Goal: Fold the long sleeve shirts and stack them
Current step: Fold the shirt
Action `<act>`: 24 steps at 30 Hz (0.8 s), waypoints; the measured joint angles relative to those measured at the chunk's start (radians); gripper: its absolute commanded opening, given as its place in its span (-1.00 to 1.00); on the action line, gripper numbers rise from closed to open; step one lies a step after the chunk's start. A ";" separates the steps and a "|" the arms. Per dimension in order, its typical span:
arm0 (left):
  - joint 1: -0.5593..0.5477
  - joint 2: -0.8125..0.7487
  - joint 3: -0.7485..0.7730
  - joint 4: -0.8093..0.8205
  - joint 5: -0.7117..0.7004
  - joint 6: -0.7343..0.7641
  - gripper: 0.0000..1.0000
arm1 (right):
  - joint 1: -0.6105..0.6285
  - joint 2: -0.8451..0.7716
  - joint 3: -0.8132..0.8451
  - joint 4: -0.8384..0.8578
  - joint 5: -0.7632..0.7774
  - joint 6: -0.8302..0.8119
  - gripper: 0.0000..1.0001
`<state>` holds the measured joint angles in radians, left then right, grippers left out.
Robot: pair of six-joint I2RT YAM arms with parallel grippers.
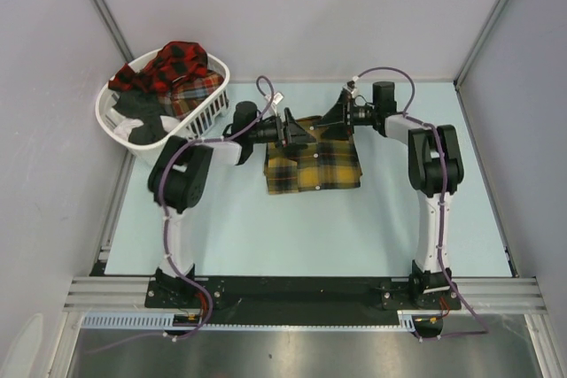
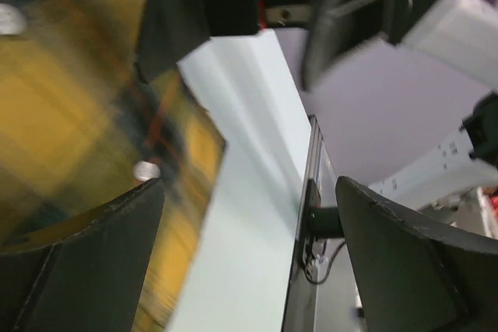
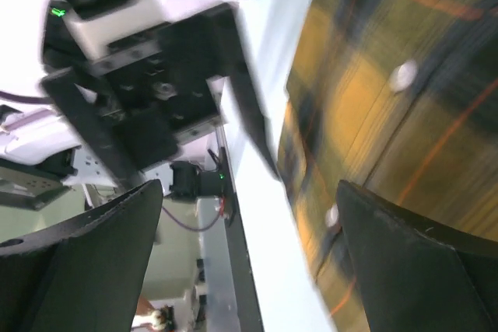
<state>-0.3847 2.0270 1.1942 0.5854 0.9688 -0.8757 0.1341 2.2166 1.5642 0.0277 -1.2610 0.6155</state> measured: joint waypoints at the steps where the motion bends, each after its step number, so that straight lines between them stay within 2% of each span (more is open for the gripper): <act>1: 0.003 0.058 0.026 0.032 -0.012 -0.030 0.99 | 0.007 0.032 0.003 0.086 0.001 0.069 0.99; 5: 0.031 0.236 0.061 0.064 -0.076 -0.114 0.99 | -0.004 0.200 0.012 0.366 0.007 0.307 0.99; 6: 0.043 0.249 0.063 0.083 -0.068 -0.146 0.99 | -0.016 0.237 0.023 0.389 -0.012 0.357 0.99; 8: 0.056 0.236 0.063 0.065 -0.093 -0.141 0.99 | -0.034 0.248 0.071 0.352 -0.013 0.351 0.99; 11: 0.088 0.201 0.030 0.031 -0.110 -0.115 0.99 | -0.064 0.250 0.123 0.219 0.022 0.250 0.99; 15: 0.118 0.071 -0.082 -0.036 -0.127 -0.042 0.99 | -0.089 0.248 0.248 -0.085 0.085 0.024 0.99; 20: 0.159 -0.212 -0.174 -0.169 -0.154 0.060 0.99 | -0.057 0.187 0.385 -0.429 0.211 -0.297 0.98; 23: 0.213 -0.428 -0.159 -0.336 -0.203 0.213 0.99 | 0.024 0.072 0.391 -0.591 0.316 -0.498 0.85; 24: 0.232 -0.490 -0.139 -0.408 -0.227 0.273 0.99 | 0.061 0.023 0.377 -0.622 0.367 -0.570 0.72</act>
<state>-0.1524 1.5368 1.0554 0.1772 0.7414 -0.6029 0.1955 2.2395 1.9408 -0.5945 -0.8944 0.0456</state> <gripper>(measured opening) 0.993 0.955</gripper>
